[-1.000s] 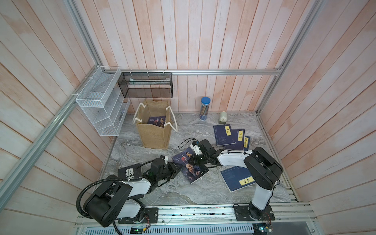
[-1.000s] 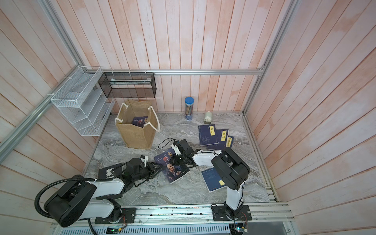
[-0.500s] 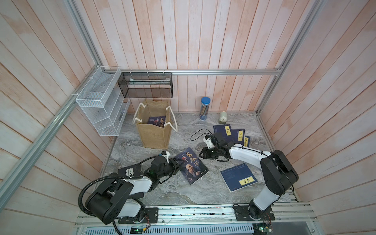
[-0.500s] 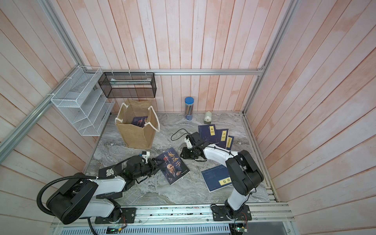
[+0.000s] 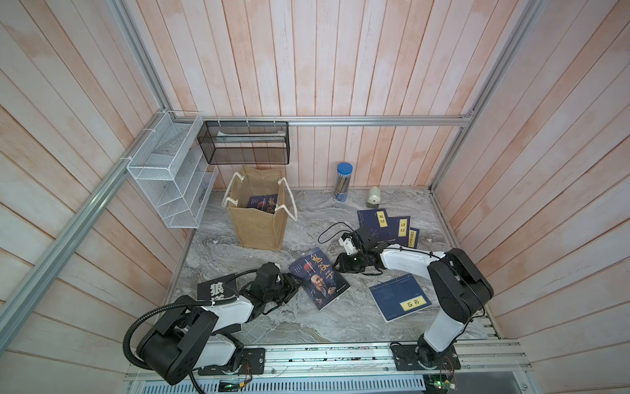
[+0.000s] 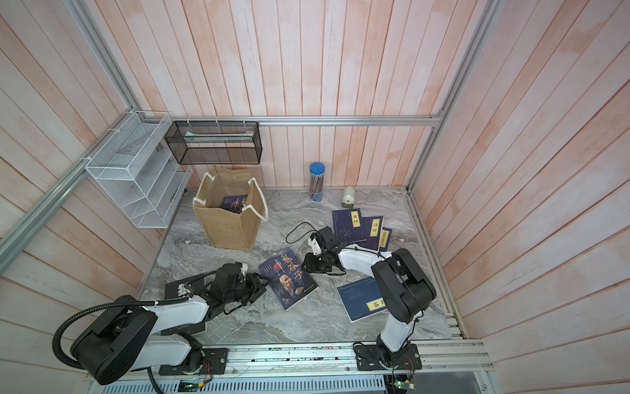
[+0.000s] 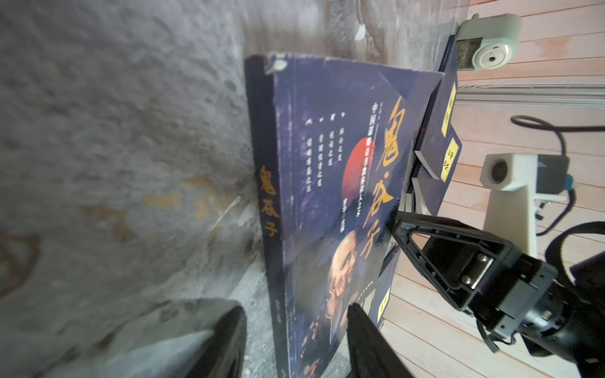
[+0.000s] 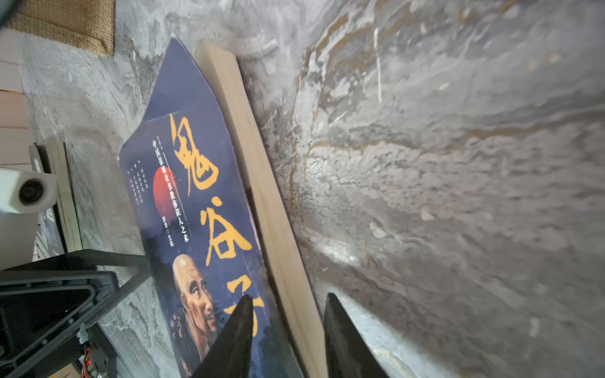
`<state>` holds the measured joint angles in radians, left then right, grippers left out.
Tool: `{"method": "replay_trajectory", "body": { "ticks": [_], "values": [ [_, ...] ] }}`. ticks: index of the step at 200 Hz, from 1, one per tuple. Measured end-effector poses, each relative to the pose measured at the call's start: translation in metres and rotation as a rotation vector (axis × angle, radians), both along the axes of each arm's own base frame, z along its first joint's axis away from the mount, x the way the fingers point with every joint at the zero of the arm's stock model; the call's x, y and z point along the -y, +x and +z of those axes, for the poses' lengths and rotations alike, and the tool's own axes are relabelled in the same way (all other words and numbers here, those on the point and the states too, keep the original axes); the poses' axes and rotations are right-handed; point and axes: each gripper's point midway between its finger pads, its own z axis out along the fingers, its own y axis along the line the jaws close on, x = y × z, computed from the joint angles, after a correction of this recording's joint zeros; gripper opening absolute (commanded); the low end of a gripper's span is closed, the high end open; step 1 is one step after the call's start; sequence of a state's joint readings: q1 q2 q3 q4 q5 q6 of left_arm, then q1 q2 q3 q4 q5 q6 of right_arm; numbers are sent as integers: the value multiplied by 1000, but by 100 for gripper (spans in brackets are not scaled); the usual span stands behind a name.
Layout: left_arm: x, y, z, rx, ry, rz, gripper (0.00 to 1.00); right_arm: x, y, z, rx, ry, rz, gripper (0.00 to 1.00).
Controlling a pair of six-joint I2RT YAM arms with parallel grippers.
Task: Put the books into the canvas bag
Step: Pick up the book from the center of the board.
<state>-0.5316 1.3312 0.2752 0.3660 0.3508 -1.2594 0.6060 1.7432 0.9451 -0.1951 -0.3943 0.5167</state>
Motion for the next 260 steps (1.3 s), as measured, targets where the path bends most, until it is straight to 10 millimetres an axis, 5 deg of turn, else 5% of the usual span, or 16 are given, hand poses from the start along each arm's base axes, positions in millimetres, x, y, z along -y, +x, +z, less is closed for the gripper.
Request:
{"method": "replay_trajectory", "body": {
  "ticks": [72, 192, 260],
  "values": [
    [4, 3, 1, 14, -37, 5, 57, -11, -11, -10, -20, 32, 21, 19],
    [-2, 7, 4, 58, -105, 56, 49, -23, -2, -10, 14, 92, -22, 13],
    [13, 15, 53, 172, -183, 7, 49, -51, -25, -9, -21, 157, 64, 13]
  ]
}}
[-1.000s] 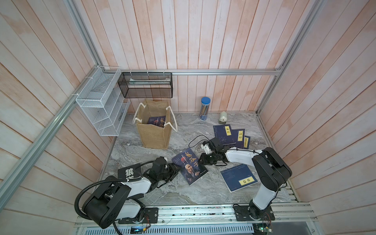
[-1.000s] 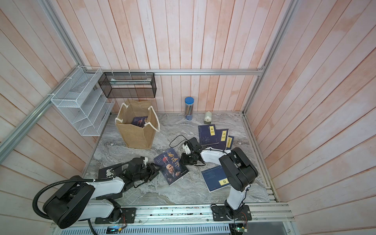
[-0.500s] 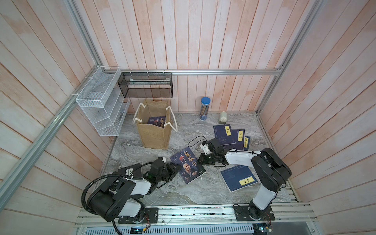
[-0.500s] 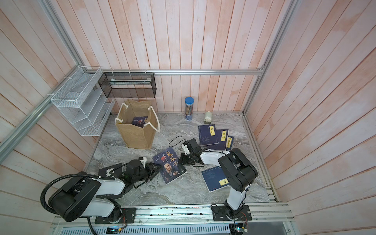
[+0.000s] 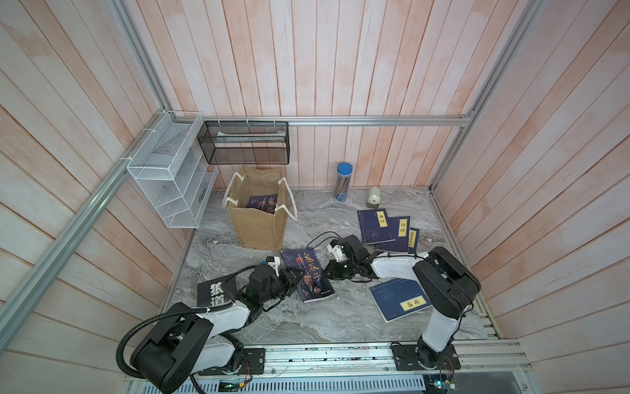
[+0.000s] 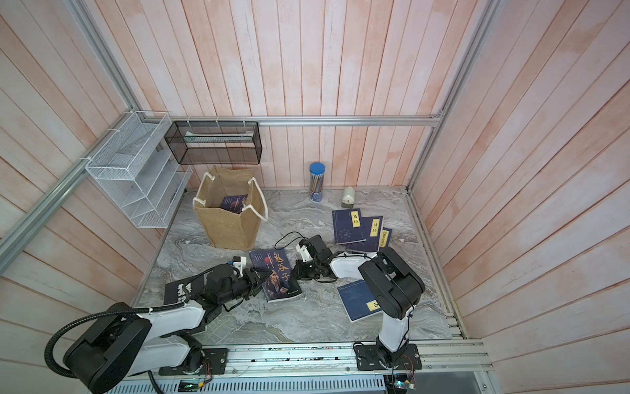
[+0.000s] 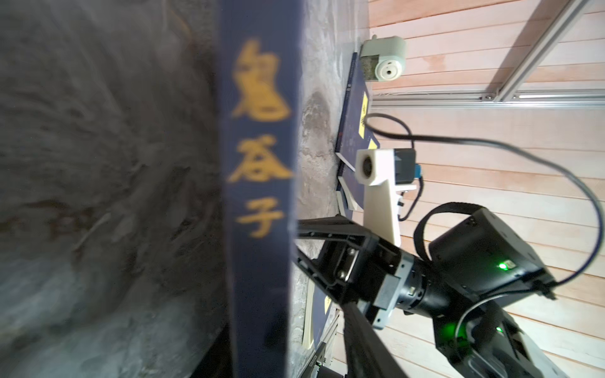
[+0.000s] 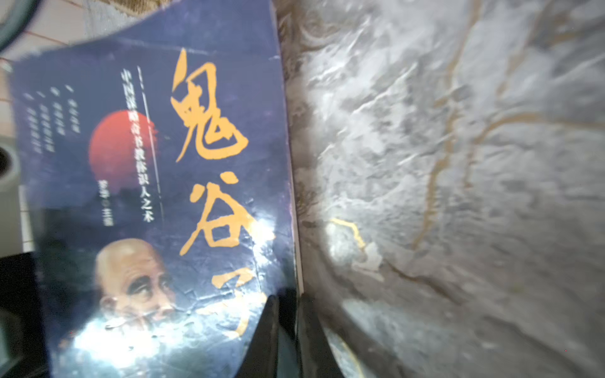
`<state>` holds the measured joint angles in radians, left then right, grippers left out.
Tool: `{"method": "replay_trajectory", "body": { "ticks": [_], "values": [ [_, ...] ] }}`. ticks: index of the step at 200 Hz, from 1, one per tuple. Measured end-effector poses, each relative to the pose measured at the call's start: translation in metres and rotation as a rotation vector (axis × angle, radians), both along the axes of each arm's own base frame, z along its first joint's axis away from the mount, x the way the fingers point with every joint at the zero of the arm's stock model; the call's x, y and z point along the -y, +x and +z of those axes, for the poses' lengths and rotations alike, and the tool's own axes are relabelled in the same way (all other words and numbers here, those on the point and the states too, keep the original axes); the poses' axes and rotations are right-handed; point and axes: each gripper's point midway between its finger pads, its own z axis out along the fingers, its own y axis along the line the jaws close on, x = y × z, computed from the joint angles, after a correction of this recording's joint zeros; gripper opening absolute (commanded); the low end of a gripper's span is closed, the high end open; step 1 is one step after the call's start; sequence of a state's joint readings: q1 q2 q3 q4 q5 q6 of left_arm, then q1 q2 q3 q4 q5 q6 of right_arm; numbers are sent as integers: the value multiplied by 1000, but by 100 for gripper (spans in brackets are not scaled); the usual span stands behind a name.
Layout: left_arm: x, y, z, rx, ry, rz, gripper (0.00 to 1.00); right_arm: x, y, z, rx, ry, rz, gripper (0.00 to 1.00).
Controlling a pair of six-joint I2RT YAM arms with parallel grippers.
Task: Put the books into the canvas bag
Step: Pick up the book from the center of the board.
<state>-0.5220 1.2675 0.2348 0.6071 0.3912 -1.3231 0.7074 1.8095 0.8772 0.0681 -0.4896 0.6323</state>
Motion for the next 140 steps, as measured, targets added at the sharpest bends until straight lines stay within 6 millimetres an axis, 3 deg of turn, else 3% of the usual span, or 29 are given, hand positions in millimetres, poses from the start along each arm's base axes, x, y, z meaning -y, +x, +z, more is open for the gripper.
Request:
{"method": "replay_trajectory", "body": {
  "ticks": [51, 75, 123, 140],
  "values": [
    [-2, -2, -10, -36, 55, -10, 39, 0, -3, -1, -3, 11, 4, 14],
    [-3, -2, -12, -58, 123, -26, 25, 1, -5, 0, -2, 10, 4, 17],
    [-9, 5, 12, 4, 251, -48, 15, 13, -16, 7, -10, -48, -7, 26],
    [-12, 8, 24, 48, 300, -52, 12, 17, -16, 18, 14, -59, -18, 27]
  ]
}}
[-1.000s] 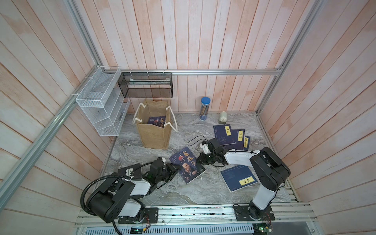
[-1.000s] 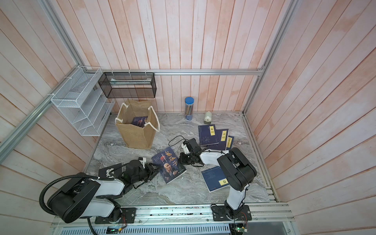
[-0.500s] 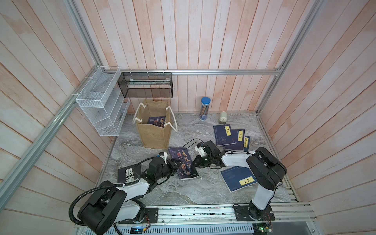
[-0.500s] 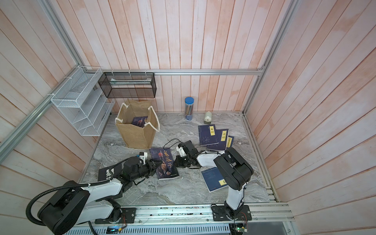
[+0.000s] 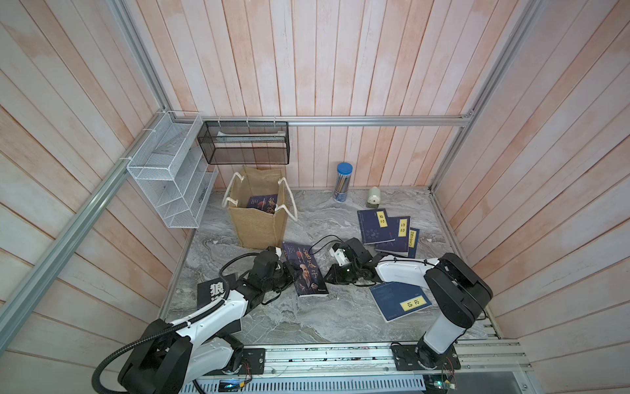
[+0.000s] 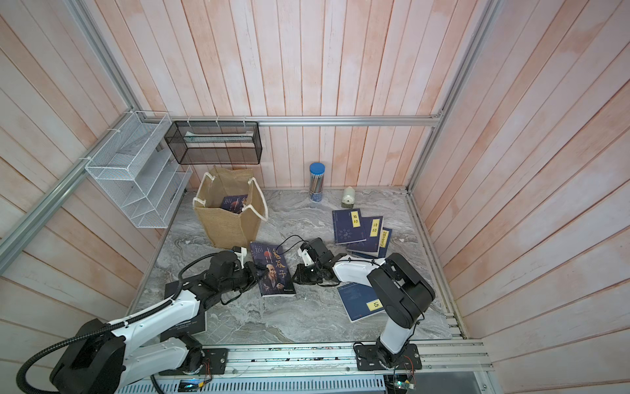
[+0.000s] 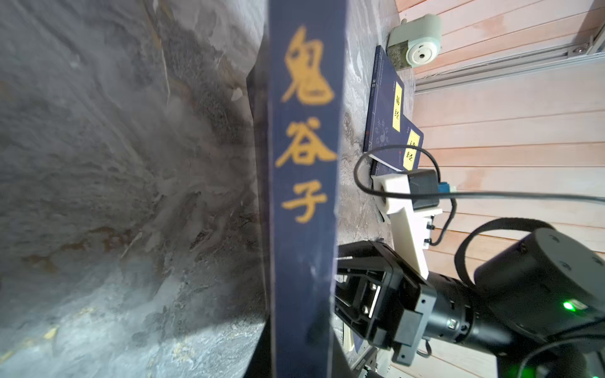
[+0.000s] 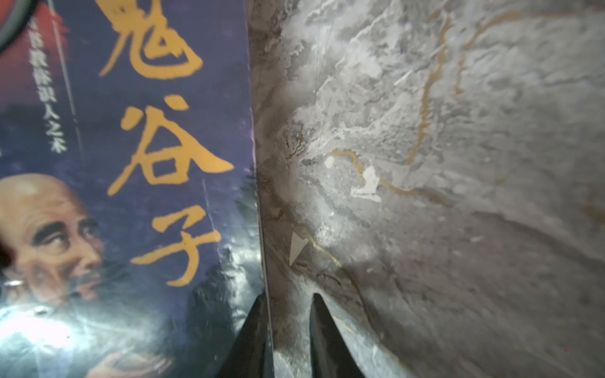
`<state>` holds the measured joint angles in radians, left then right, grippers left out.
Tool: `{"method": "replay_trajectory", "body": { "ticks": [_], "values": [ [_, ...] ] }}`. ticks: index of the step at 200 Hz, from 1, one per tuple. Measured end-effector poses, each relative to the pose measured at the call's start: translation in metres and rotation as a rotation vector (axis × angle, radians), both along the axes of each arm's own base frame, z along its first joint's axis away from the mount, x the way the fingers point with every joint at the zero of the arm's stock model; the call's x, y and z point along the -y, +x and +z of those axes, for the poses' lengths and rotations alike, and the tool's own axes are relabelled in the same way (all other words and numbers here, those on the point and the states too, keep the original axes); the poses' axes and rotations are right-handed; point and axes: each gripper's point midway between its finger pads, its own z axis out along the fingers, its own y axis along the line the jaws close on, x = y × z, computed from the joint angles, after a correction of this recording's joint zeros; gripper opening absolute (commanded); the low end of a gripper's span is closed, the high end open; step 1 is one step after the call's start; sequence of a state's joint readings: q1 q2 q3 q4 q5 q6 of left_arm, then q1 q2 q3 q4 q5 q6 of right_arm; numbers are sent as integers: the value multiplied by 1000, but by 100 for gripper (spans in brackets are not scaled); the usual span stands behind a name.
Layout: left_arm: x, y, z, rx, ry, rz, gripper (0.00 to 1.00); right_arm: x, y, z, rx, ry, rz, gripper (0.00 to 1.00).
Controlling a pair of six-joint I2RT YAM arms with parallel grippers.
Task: Put the books into the canvas bag
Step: Pick up the book from the center of the board, then place the book in the canvas bag.
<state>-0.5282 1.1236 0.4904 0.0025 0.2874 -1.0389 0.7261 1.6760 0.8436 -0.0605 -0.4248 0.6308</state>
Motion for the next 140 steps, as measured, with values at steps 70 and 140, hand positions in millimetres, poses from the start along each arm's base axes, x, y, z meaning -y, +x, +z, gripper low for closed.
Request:
{"method": "replay_trajectory", "body": {
  "ticks": [70, 140],
  "values": [
    [-29, 18, 118, 374, 192, -44, 11, 2, 40, 105, 277, 73, -104, 34],
    [-84, 18, 226, 737, 513, 54, 2, -40, 112, 211, 485, 183, -164, 36]
  ]
}}
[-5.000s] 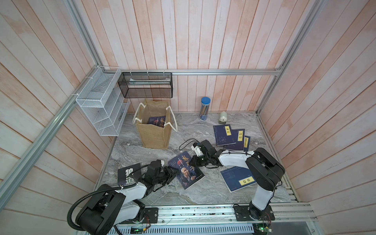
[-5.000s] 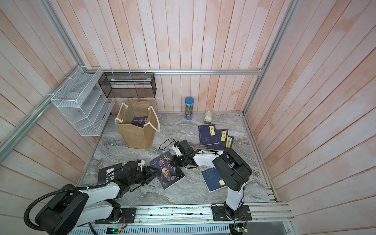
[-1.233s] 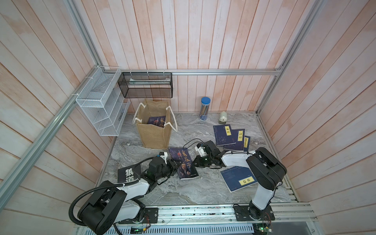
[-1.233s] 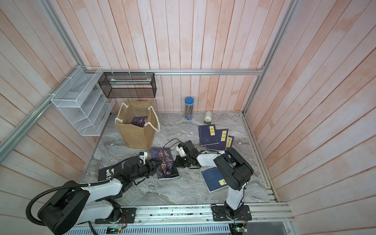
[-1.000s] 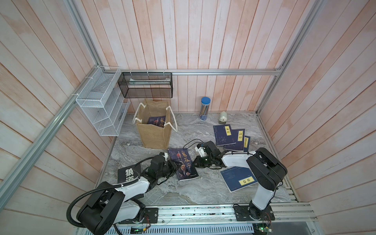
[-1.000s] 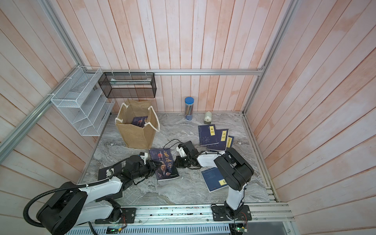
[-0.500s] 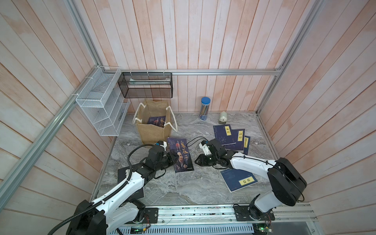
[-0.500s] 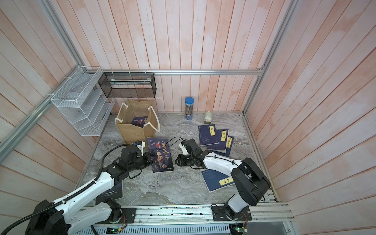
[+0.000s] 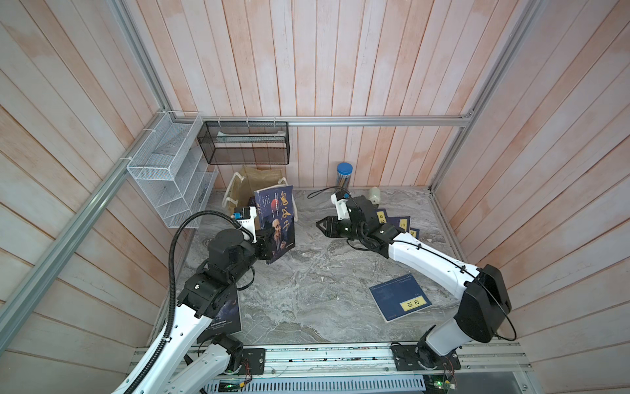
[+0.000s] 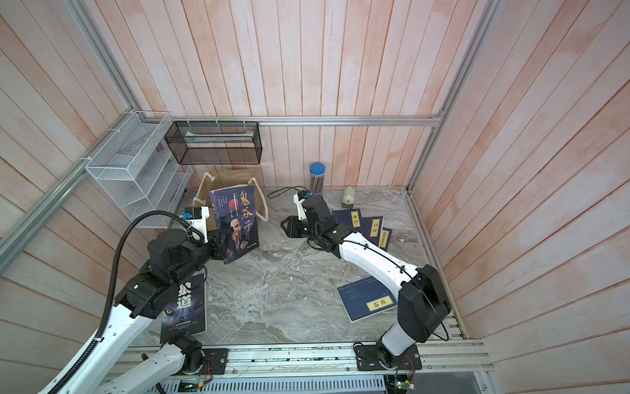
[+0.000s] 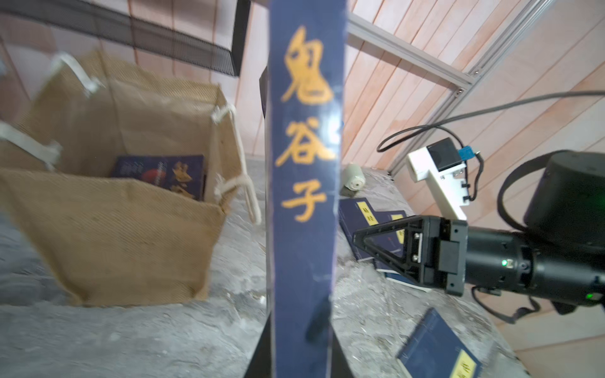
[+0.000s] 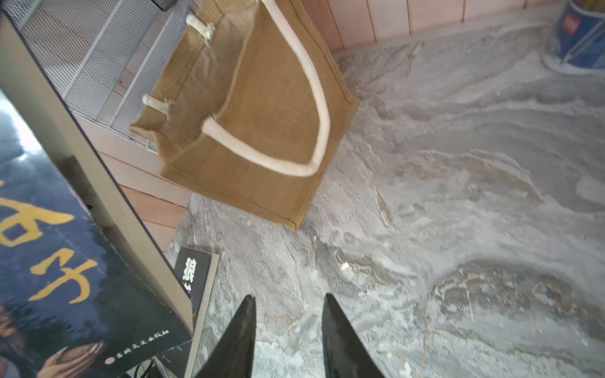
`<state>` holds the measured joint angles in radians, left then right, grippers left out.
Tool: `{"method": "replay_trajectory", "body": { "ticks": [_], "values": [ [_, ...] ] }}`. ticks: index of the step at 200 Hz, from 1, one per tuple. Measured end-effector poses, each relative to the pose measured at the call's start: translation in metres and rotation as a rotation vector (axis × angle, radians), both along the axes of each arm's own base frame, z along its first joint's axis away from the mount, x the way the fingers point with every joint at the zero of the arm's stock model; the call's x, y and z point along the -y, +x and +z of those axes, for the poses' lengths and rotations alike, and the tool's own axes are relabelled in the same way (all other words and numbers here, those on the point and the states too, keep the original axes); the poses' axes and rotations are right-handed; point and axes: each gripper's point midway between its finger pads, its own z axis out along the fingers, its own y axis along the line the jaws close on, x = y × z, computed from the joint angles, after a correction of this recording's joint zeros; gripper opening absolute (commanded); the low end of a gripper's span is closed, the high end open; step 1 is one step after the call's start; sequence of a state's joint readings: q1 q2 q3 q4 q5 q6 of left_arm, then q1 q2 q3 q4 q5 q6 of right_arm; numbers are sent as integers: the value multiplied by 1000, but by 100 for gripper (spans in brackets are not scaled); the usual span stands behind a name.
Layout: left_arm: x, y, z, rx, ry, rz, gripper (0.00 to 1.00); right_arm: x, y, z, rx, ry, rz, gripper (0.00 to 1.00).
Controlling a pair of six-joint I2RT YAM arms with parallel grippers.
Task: Put the books into the canvas bag
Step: Place the book in the canvas bag.
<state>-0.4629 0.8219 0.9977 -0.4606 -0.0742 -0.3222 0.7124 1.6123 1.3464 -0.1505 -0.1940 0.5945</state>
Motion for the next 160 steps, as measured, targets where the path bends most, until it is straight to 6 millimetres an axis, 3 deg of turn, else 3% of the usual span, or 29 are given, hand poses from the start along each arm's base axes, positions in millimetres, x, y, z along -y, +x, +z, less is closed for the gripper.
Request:
{"method": "replay_trajectory", "body": {
  "ticks": [46, 80, 124, 160],
  "values": [
    [-35, 14, 57, 151, 160, 129, 0, -34, 41, 32, 55, 46, -16, 36],
    [-58, 42, 93, 199, 222, 201, 0, -69, 67, 42, 72, 71, -24, 39],
    [-80, 87, 98, 163, 222, 215, 0, -104, 93, 44, 85, 86, -23, 41],
    [-75, 118, 93, 144, 200, 152, 0, -118, 109, 34, 67, 91, -29, 42]
  ]
}}
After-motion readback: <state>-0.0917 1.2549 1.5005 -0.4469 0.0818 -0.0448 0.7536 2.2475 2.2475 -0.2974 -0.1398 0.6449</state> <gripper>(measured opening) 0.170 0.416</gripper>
